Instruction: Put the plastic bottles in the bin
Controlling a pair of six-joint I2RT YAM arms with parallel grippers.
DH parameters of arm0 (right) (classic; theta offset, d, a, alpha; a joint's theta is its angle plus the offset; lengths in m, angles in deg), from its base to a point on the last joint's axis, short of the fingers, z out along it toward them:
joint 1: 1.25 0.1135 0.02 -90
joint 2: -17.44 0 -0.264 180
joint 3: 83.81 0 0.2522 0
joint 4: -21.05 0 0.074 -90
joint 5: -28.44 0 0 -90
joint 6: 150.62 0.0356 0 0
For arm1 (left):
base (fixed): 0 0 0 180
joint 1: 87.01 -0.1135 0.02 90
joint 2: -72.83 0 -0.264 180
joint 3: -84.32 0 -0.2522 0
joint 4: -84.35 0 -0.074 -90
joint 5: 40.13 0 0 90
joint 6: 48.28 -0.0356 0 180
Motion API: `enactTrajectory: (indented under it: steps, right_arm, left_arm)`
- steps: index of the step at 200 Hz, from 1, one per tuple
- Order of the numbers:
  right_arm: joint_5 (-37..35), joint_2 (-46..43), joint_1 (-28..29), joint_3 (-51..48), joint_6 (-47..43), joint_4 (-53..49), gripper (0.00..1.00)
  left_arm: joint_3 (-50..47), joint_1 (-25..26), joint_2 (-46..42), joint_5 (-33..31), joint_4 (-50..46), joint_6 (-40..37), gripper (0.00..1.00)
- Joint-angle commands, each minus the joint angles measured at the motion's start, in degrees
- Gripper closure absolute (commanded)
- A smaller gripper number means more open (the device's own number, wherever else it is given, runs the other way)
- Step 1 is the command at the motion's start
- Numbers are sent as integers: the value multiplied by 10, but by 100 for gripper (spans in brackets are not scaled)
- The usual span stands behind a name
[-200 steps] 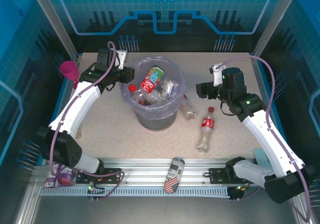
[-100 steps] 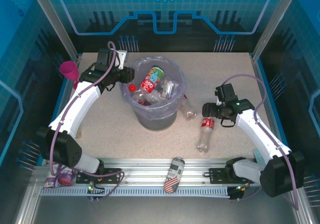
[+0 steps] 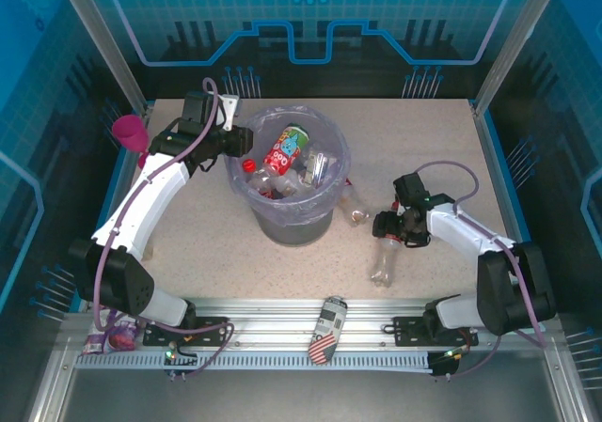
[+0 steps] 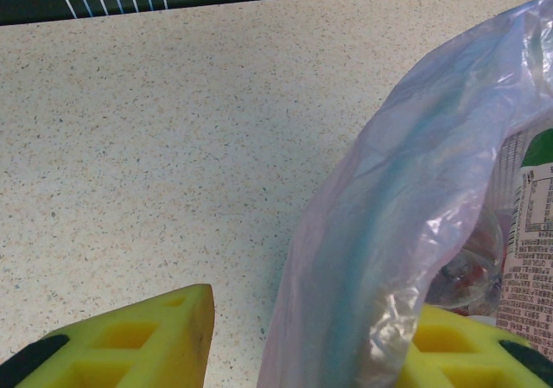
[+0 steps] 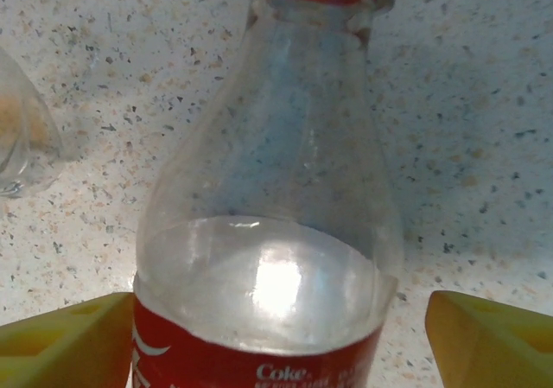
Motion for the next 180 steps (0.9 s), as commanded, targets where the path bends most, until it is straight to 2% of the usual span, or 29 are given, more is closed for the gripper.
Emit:
enactTrajectory:
  steps: [1, 68, 126, 153, 180]
  right_arm:
    - [19, 2, -8, -13, 14, 35, 17]
    - [23, -3, -13, -8, 4, 33, 36]
    - [37, -84, -36, 80, -39, -45, 42]
    - [65, -116, -38, 179, -69, -66, 43]
    - [87, -135, -38, 303, -84, -62, 47]
  left_arm:
    - [-44, 5, 47, -28, -82, -11, 54]
    - [-43, 4, 44, -30, -83, -12, 54]
    - [-43, 5, 43, -28, -82, -12, 54]
    - [-42, 4, 43, -29, -82, -13, 54]
    - [-42, 5, 42, -29, -82, -12, 54]
